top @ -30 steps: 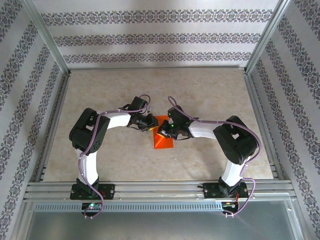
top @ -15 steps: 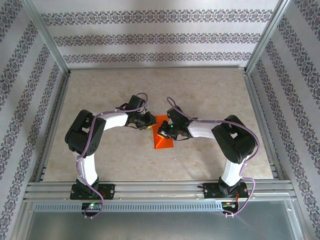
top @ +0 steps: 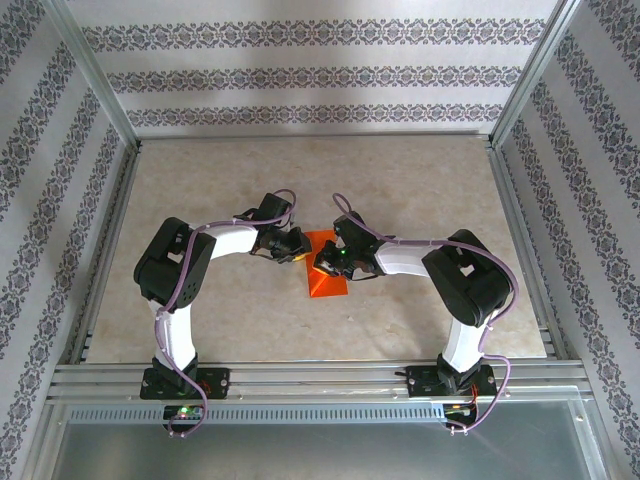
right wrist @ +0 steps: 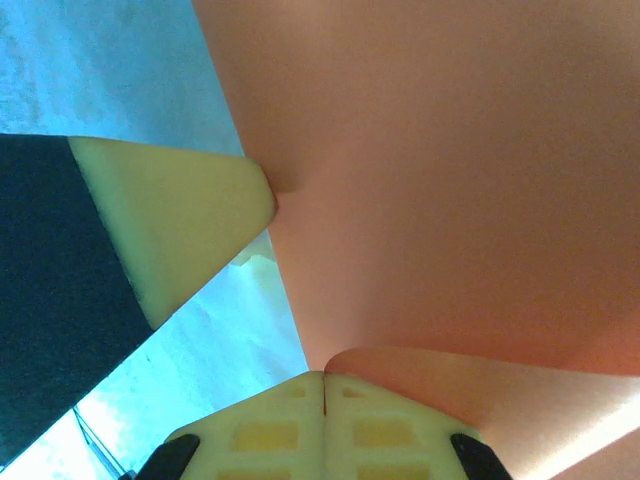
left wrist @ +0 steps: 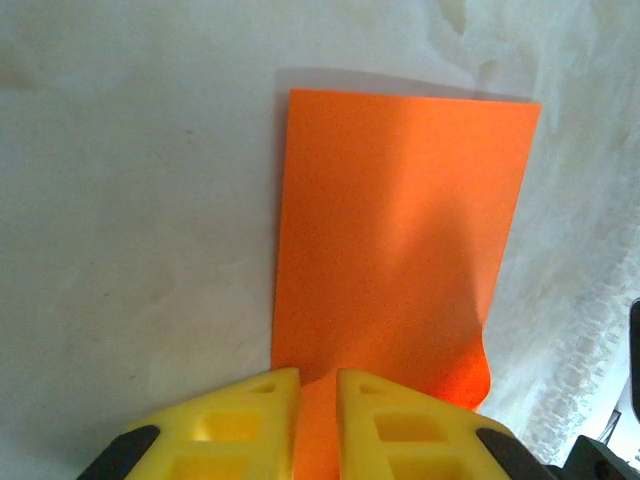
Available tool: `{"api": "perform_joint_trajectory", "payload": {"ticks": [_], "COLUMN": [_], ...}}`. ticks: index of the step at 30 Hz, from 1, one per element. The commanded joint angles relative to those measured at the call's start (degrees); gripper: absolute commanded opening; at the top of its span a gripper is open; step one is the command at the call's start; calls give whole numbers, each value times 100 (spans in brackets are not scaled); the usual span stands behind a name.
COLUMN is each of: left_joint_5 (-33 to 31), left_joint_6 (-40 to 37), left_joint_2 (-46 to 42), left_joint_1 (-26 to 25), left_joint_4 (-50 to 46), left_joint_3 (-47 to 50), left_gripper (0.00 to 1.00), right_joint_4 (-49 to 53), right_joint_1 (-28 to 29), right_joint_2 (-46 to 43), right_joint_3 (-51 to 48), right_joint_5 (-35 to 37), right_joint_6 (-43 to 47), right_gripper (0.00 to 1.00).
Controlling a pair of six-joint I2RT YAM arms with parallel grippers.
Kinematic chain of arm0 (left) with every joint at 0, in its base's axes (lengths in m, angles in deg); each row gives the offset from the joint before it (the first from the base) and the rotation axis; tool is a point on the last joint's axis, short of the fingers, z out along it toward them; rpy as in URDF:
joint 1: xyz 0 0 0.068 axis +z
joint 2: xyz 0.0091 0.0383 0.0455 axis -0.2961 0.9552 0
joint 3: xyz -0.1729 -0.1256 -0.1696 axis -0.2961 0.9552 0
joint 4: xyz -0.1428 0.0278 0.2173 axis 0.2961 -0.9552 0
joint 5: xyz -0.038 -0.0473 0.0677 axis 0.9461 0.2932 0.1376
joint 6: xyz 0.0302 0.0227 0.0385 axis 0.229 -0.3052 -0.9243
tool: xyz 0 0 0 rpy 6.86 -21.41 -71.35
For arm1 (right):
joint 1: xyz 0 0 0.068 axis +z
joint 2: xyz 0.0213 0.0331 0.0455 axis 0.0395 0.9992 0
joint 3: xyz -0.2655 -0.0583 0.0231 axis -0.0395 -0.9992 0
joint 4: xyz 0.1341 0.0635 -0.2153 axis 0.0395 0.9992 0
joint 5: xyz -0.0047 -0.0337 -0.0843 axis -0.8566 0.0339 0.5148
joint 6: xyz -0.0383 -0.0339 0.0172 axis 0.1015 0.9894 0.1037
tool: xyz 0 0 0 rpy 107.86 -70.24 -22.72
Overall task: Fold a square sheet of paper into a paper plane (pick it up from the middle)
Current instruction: Fold the triangle a second time at the center of the table.
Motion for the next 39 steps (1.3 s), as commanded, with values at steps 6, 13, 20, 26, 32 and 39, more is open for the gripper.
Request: {"api": "perform_joint_trajectory", "payload": {"ticks": [6,13,20,26,32,39], "left_joint_5": [-89,-101,-101,-90,-88,-101], "left_joint_6": [87,86,97,100,99,110], "left_joint_2": [165,152,146,143,147,143], "left_joint_1": [55,55,49,50,56,52], "left_joint_4": [-389,-398,-399,-385,-380,-381], "left_joint_3": [-52,-46,-38,-32,-17,-17], "left_gripper": [18,18,18,18,18,18], "right_joint_4": [-90,-90,-98,-147,-169,-178], "right_joint_1": [32,29,20,19,14,-2], "right_joint_2": [153,157,192,249,271,289], "right_joint_3": [10,-44,-61,-58,-70,-97], "right_joint_5": [57,144,144,128,126,135], "right_joint_6": [103,68,31,-1,-19,-46], "right_gripper": [0,0,0,0,0,0]}}
